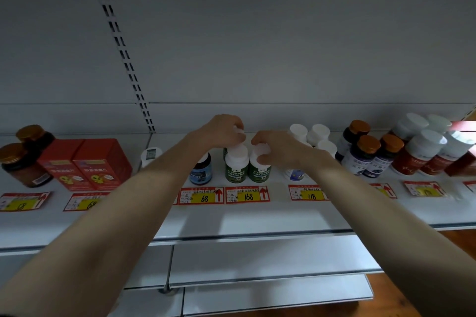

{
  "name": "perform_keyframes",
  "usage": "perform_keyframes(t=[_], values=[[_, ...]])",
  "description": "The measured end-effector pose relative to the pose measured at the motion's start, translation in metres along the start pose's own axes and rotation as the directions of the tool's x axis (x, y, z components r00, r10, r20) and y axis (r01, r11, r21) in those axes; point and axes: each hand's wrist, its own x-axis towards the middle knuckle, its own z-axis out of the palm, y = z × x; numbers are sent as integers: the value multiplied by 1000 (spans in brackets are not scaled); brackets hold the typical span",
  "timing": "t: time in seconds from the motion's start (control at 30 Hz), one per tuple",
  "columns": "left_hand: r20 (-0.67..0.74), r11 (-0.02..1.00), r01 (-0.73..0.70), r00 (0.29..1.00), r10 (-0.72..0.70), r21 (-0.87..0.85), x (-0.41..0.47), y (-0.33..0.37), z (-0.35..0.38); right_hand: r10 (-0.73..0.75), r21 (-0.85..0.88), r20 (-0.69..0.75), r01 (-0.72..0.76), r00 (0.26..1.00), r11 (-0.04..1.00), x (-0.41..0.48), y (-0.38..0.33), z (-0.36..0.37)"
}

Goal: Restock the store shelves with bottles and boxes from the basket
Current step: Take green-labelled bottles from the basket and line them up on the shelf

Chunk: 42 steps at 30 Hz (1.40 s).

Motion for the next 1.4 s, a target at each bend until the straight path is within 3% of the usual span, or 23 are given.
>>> perform_keyframes(t=[0.63, 0.77, 0.9, 1.07, 1.23, 1.4], values=[[4, 998, -19, 1000, 19, 58, -2, -4, 5, -7, -2, -23, 7, 1000, 1000, 1, 2, 6], [-165, 994, 18, 986, 1, 112, -12, -2, 2, -26, 49, -47, 28, 999, 998, -3, 2, 4], [-477, 932, 48, 868, 138, 359, -44, 7, 0, -73, 8, -227, 77, 971, 997, -5, 1, -7], [-492, 880, -31, 820, 294, 475, -116, 12, 11, -187, -50, -350, 181, 918, 982, -1, -19, -19], [-487, 891, 63, 854, 185, 449, -184, -7, 31, -303, -38, -388, 314, 870, 949, -1, -70, -11], [-559, 902, 165, 823, 97, 399, -250, -47, 47, -367, -44, -301, 371, 880, 927, 0, -151, 26]])
